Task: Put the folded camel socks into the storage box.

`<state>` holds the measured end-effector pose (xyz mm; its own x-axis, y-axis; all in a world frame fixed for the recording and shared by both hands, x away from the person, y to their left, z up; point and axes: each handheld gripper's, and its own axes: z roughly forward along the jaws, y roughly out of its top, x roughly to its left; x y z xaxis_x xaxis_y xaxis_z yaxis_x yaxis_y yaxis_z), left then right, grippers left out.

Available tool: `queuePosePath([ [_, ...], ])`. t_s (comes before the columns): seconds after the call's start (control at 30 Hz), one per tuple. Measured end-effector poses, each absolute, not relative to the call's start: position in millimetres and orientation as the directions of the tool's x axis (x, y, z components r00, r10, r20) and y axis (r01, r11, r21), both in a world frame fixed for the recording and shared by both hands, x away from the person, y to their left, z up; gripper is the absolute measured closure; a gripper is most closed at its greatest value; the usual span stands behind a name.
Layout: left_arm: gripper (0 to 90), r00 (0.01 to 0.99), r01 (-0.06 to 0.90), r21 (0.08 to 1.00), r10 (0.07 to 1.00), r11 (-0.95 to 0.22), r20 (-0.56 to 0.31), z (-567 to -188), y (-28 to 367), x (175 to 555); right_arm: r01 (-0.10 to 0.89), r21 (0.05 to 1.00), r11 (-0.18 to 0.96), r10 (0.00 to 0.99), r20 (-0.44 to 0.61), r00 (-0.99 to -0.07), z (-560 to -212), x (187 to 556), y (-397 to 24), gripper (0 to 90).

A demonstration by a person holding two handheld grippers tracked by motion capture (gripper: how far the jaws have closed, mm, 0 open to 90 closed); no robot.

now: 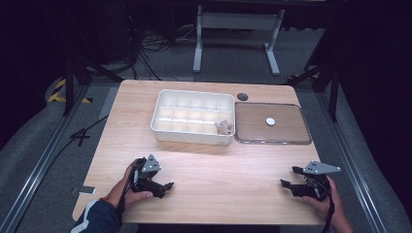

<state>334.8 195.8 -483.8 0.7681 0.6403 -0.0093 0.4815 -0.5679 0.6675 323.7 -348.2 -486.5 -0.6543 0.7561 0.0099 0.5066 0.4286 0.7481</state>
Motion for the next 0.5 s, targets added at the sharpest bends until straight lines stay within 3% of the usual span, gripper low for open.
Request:
queuePosePath([
  [0.5,2.8,0.767,0.484,0.665,0.642,-0.568,-0.011,-483.7,195.5,335.0,0.505,0.749,0.43,0.756,0.007,-0.654,-486.6,324.0,-347.9,24.9],
])
